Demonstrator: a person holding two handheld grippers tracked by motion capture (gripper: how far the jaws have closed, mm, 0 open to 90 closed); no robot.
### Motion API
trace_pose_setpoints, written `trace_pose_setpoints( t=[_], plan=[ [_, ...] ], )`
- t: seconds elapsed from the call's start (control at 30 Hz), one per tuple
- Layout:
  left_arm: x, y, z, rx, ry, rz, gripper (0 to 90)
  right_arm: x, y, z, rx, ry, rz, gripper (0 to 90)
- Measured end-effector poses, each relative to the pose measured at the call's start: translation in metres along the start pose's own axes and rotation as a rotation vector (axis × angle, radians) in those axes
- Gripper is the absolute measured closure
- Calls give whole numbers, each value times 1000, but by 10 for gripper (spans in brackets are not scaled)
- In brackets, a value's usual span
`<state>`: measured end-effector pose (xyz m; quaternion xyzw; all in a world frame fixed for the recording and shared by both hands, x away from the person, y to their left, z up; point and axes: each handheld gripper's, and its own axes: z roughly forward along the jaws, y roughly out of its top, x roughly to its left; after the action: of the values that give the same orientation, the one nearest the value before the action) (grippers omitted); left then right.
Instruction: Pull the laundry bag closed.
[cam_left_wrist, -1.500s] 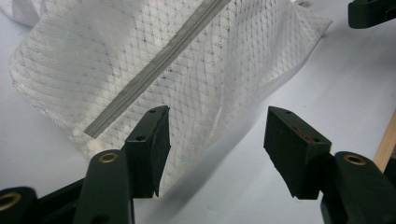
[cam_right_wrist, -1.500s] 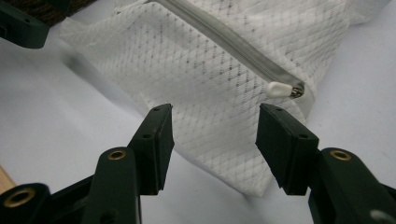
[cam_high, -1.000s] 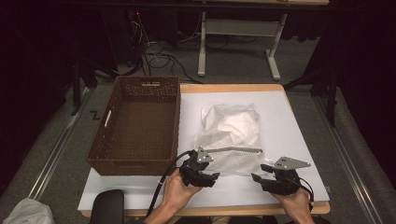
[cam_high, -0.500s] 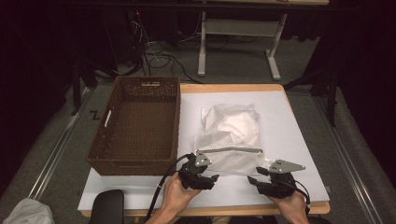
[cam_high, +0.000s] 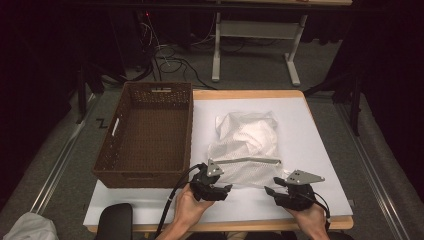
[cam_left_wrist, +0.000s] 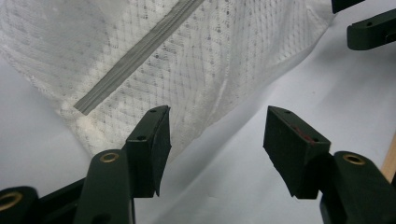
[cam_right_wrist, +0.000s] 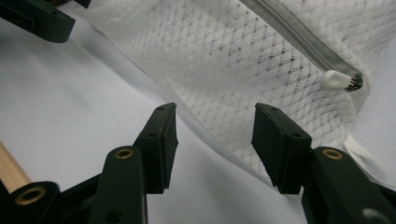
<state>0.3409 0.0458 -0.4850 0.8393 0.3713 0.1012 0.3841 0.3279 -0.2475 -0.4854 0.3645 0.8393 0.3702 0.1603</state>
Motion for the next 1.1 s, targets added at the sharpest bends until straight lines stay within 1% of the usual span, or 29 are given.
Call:
trace_pose_setpoints(
  t=[0.2,0.33,0.47,0.6,0.93,1.0,1.1],
  plan=[
    [6,-3,2,-9,10,-19,411,-7,-2,2,6,-24,9,508],
    [11,-4,3,-14,18,-28,411,-12,-4,2,4,-35,24,507],
    [13,-7,6,-16,25,-36,411,-17,-6,2,13,-58,28,507],
    [15,-8,8,-12,35,-33,411,-24,-9,2,15,-66,51,506],
    [19,-11,9,-32,55,-38,410,-36,-15,1,15,-84,106,499],
    [20,-12,9,-32,56,-40,410,-39,-17,0,9,-81,102,496],
    [21,-13,9,-32,58,-41,410,-40,-18,0,7,-81,115,491]
  ],
)
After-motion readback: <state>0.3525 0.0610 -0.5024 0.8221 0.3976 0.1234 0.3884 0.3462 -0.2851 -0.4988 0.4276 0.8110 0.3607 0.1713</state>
